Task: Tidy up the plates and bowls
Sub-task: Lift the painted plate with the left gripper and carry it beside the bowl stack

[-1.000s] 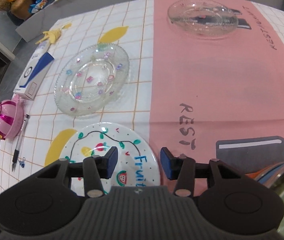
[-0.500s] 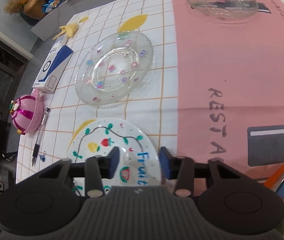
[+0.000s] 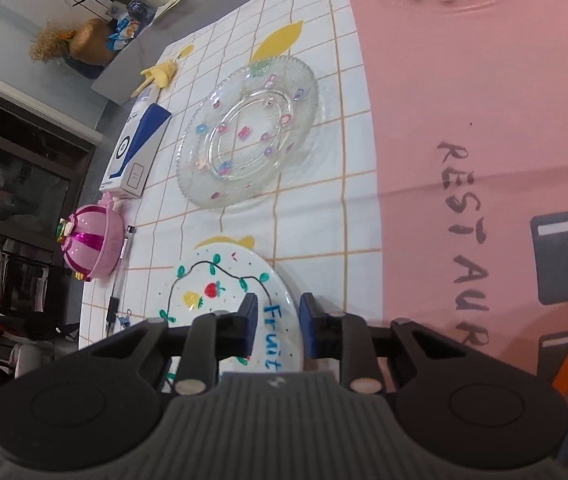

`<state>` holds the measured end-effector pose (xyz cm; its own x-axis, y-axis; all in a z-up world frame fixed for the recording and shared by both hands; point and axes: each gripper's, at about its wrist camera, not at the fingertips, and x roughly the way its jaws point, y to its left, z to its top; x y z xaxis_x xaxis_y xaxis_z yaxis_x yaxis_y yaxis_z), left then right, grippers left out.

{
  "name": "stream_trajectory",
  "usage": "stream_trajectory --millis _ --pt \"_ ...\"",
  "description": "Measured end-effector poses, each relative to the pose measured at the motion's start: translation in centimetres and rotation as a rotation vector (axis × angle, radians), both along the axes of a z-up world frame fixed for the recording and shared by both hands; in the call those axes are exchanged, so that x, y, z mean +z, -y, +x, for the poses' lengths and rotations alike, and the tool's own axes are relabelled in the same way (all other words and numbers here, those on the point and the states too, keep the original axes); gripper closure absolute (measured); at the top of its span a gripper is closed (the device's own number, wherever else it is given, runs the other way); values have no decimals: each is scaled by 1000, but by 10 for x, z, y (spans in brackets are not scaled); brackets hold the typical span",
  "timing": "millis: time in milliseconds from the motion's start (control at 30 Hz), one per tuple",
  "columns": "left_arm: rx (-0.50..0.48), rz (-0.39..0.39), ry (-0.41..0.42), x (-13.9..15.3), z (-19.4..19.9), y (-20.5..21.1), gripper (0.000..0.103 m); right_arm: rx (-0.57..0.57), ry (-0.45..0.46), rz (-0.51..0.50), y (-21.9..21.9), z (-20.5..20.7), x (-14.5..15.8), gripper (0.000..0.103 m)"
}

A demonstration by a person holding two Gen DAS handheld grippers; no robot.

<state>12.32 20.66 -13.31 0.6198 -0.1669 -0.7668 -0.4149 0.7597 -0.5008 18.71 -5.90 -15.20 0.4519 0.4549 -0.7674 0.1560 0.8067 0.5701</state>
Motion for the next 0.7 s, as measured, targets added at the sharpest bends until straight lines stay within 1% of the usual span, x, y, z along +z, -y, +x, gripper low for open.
stream_trajectory --millis 133,233,333,400,467,567,700 --pt "-9 25 11 0 0 4 89 3 25 -41 -3 -8 2 83" --pt "-9 44 21 0 0 8 89 14 42 -22 -3 -13 0 82" --pt "-3 44 31 0 -1 7 89 7 47 -23 -3 -14 -1 84" --pt "8 22 38 -2 -3 3 91 -4 36 -9 -1 -15 -1 86" --pt "34 -10 42 -3 -5 -3 92 -11 51 12 2 -17 2 90" --pt "58 -51 61 -2 -9 -10 92 -11 78 52 4 -21 10 90" --pt "83 -94 85 1 -13 -13 92 -26 76 85 6 -23 14 91"
